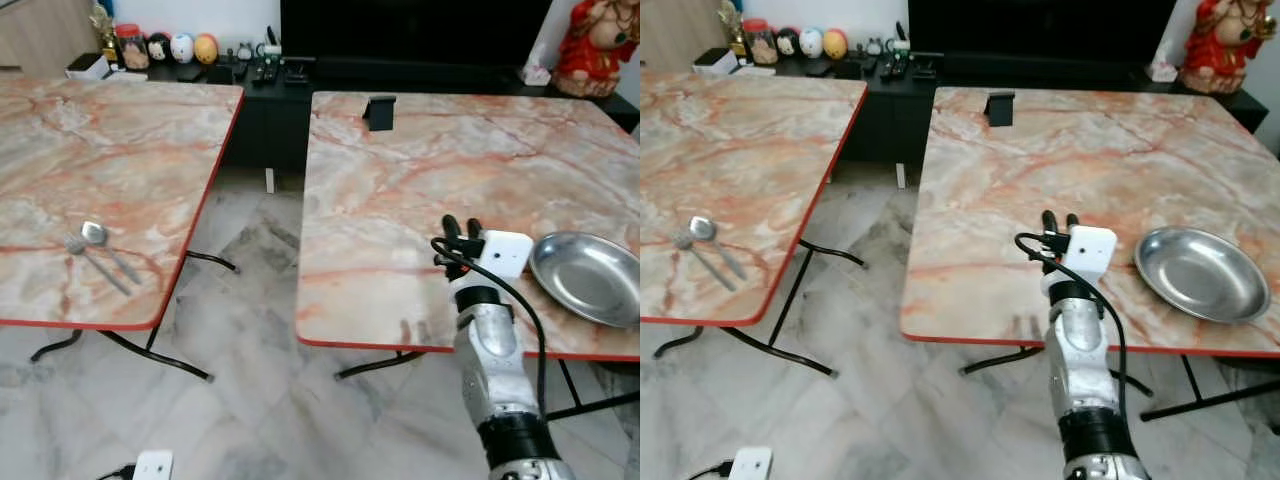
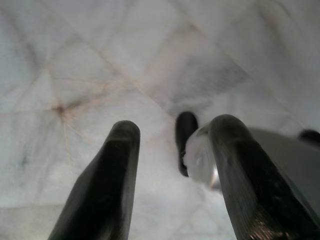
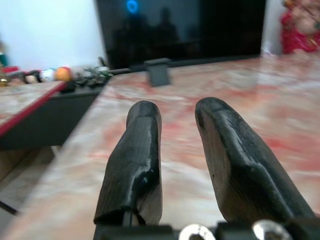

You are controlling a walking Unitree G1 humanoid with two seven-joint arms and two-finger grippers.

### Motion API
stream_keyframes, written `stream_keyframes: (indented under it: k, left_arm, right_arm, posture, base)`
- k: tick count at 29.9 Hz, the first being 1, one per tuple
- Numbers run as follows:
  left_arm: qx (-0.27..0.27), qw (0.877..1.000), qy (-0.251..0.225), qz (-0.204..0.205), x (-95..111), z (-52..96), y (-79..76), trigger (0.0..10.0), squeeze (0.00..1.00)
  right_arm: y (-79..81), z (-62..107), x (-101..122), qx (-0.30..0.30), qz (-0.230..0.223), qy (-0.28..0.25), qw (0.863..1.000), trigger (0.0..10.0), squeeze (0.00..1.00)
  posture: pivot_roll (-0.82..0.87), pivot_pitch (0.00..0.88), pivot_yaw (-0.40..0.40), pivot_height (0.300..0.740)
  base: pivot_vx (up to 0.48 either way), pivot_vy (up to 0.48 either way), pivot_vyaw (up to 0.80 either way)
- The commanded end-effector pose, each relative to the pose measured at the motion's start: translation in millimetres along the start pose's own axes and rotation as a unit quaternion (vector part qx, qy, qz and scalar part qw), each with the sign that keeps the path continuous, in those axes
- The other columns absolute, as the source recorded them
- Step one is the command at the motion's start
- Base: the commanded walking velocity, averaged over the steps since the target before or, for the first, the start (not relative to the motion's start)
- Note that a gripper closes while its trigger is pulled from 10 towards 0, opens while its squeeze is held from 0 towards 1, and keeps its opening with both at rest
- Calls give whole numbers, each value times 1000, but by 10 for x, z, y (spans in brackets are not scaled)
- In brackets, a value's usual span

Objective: Setting the table

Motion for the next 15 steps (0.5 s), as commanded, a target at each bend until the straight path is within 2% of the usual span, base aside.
stream_keyframes:
  k: [1, 6, 15]
  left_arm:
    - [1, 1000, 10, 0, -34, 3, -8, 10000, 0]
    - [1, 1000, 10, 2, -18, -6, -51, 10000, 0]
    - [0, 1000, 6, -4, 17, -14, -37, 10000, 0]
  right_arm:
    - [59, -17, 0, 4, -16, -2, 1000, 10000, 0]
    - [76, -56, 27, 7, -18, -7, 1000, 10000, 0]
    - [74, -72, 18, 6, -19, -9, 1000, 10000, 0]
  posture:
    - [-23, 0, -52, 740]
    - [-26, 0, -50, 740]
    - [-31, 0, -43, 740]
  base:
    - [0, 431, 0]
    - [0, 431, 0]
    - [0, 430, 0]
Point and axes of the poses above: a point about 5 cm out from each wrist's last joint towards the gripper, its own z axis pointing back from the gripper into the wrist, its own x axis along the axis of the wrist's last joint, y = z × x, the point moved 3 cm from there along -z, pointing out of the wrist towards the gripper, and after that the axes turned 4 degrees about -z, right-handed, at the moved point
